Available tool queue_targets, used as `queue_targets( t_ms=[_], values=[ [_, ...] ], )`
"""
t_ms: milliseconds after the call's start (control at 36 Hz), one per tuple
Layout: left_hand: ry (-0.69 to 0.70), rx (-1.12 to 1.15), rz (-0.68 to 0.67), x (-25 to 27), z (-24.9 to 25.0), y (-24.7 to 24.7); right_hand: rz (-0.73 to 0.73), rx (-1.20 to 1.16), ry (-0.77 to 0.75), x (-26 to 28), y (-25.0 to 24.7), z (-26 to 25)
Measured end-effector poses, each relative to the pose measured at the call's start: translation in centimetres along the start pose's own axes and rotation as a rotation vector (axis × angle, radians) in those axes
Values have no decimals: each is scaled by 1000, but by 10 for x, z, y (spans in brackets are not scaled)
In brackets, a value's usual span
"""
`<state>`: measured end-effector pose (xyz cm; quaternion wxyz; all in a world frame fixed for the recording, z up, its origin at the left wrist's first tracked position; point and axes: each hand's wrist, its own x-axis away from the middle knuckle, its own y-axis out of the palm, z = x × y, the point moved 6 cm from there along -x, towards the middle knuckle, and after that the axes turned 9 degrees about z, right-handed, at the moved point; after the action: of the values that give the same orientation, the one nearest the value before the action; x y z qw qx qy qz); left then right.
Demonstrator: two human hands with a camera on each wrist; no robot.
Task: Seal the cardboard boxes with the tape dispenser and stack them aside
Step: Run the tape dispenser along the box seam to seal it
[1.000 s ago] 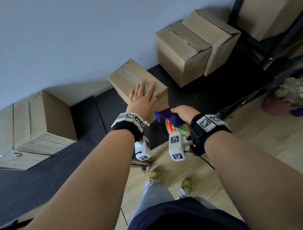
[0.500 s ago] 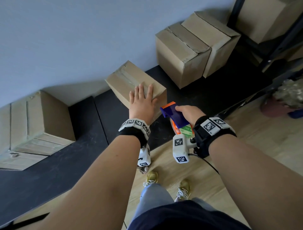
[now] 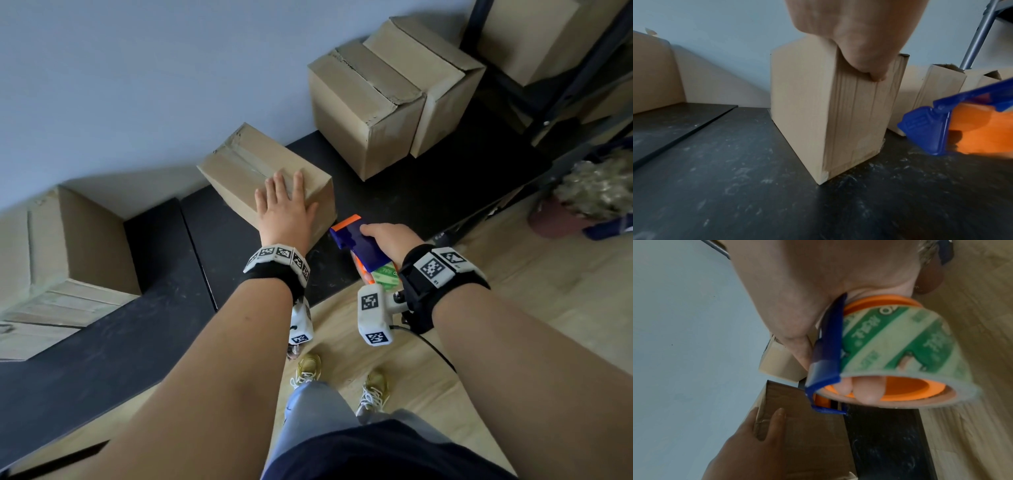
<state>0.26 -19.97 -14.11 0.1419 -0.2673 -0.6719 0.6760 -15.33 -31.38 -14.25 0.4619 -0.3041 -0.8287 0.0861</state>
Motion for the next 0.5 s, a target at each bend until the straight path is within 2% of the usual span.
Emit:
queue_targets(
  t_ms=[389,500],
  values=[
    [-85,74,-41,2,3,-4,-17,-16,-70,12,1,-17],
    [-147,256,-49,2,1,-15,14,-16,-88,17,-4,-24]
  ],
)
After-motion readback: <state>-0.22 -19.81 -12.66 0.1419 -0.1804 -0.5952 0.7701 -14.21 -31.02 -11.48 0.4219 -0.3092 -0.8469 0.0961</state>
